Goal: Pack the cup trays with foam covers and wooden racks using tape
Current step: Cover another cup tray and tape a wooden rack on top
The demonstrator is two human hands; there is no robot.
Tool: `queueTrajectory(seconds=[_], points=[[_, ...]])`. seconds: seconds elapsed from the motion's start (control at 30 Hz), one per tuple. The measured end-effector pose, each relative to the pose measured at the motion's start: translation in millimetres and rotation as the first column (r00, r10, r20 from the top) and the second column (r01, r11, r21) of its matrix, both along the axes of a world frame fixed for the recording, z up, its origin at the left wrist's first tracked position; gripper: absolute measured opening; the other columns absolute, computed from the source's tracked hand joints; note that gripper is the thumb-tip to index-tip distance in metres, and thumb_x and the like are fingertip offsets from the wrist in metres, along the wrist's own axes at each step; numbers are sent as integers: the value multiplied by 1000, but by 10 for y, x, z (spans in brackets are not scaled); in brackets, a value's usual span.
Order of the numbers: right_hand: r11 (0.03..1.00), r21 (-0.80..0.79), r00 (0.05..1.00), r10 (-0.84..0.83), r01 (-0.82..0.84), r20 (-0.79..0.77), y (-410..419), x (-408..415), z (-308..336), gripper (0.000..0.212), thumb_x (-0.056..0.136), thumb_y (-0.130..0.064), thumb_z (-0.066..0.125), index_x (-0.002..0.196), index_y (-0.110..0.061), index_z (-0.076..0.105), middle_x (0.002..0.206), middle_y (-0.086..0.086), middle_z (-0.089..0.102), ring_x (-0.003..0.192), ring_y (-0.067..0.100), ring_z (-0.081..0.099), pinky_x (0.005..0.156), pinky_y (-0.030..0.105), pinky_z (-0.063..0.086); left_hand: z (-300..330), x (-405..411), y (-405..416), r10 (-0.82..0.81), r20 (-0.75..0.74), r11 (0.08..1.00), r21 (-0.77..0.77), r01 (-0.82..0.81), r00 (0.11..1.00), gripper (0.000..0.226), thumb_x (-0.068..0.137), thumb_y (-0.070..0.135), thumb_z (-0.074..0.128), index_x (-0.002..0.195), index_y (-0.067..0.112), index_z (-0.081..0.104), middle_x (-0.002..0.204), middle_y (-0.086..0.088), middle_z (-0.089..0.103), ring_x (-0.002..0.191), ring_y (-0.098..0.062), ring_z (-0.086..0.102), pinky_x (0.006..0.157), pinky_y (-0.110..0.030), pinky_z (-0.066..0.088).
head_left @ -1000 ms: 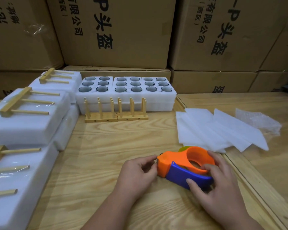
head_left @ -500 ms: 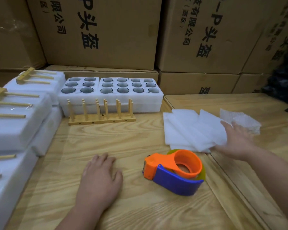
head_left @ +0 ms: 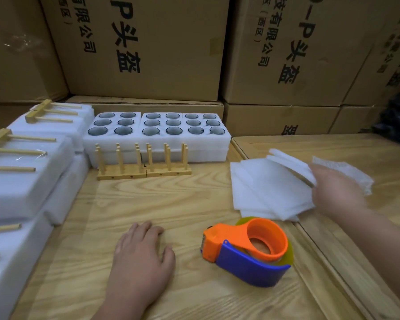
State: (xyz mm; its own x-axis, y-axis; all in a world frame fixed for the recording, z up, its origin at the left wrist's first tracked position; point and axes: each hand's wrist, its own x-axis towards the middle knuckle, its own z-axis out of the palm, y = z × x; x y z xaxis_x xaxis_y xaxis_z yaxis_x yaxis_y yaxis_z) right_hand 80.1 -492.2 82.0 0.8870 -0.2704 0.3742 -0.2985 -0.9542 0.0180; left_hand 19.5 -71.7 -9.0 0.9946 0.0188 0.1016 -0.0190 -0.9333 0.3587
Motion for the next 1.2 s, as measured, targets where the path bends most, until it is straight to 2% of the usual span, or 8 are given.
queueTrajectory(seconds=[0.2, 0.3, 0.43, 0.63, 0.83, 0.9, 1.0, 1.2], points=[[950, -55, 877, 260, -307, -404, 766, -43, -23, 72, 87, -66, 46, 153, -37, 37, 165, -6, 29, 147, 22, 32, 116, 45, 26, 4, -20, 4, -1, 5, 1000, -10, 1, 1000, 53, 89, 56, 48, 139, 38, 51, 156, 10, 40, 150, -16, 26, 124, -35, 16], [916, 318, 870, 351, -244, -345, 800, 57, 98, 91, 67, -94, 33, 135, -39, 58, 152, -9, 49, 138, 20, 42, 112, 43, 35, 6, -25, 6, -4, 7, 1000, -25, 4, 1000, 53, 89, 56, 48, 139, 38, 51, 156, 10, 40, 150, -16, 25, 124, -35, 16], [817, 575, 996, -26, -29, 86, 453, 338, 179, 71, 84, -72, 53, 137, -25, 56, 142, 7, 56, 127, 31, 53, 100, 44, 45, 14, -18, 2, -5, 11, 1000, -21, 5, 1000, 54, 89, 56, 47, 139, 38, 50, 157, 11, 38, 151, -16, 24, 124, -35, 15], [433, 861, 960, -190, 269, -204, 161, 389, -98, 108, 80, -55, 78, 161, -16, 16, 164, 13, 29, 147, 39, 32, 114, 51, 32, 18, -31, 4, -5, 30, 999, -34, 6, 1000, 56, 88, 58, 43, 140, 39, 48, 157, 14, 34, 152, -14, 19, 124, -34, 11], [458, 851, 966, -82, 256, -246, 358, 449, -112, 106, 80, -59, 76, 158, -12, 23, 161, 12, 32, 142, 38, 38, 104, 47, 40, 42, -46, -15, -2, 47, 1000, -6, 3, 999, 63, 82, 59, 32, 140, 40, 46, 158, 14, 33, 151, -14, 18, 124, -33, 9], [571, 782, 968, -116, 249, -224, 471, 475, -36, 96, 85, -61, 70, 154, -7, 32, 158, 16, 38, 141, 39, 39, 106, 46, 38, 38, -44, -20, -6, 49, 1000, 10, 6, 999, 64, 81, 59, 29, 140, 40, 45, 157, 14, 32, 151, -15, 17, 124, -34, 9], [823, 563, 995, -98, 76, 10, 697, 536, 91, 73, 88, -56, 64, 146, -16, 45, 145, 18, 50, 135, 42, 44, 106, 48, 39, 28, -44, -29, -2, 47, 1000, 31, 1, 999, 65, 79, 60, 26, 138, 39, 43, 156, 14, 32, 150, -15, 17, 123, -35, 9], [835, 460, 953, 283, -302, 113, 1351, 829, 294, 56, 90, -40, 65, 141, -21, 50, 141, 4, 57, 127, 29, 55, 94, 39, 45, 11, -34, -26, -17, 44, 1000, 15, 17, 999, 69, 75, 61, 21, 134, 38, 48, 154, 11, 36, 149, -17, 20, 123, -37, 11]])
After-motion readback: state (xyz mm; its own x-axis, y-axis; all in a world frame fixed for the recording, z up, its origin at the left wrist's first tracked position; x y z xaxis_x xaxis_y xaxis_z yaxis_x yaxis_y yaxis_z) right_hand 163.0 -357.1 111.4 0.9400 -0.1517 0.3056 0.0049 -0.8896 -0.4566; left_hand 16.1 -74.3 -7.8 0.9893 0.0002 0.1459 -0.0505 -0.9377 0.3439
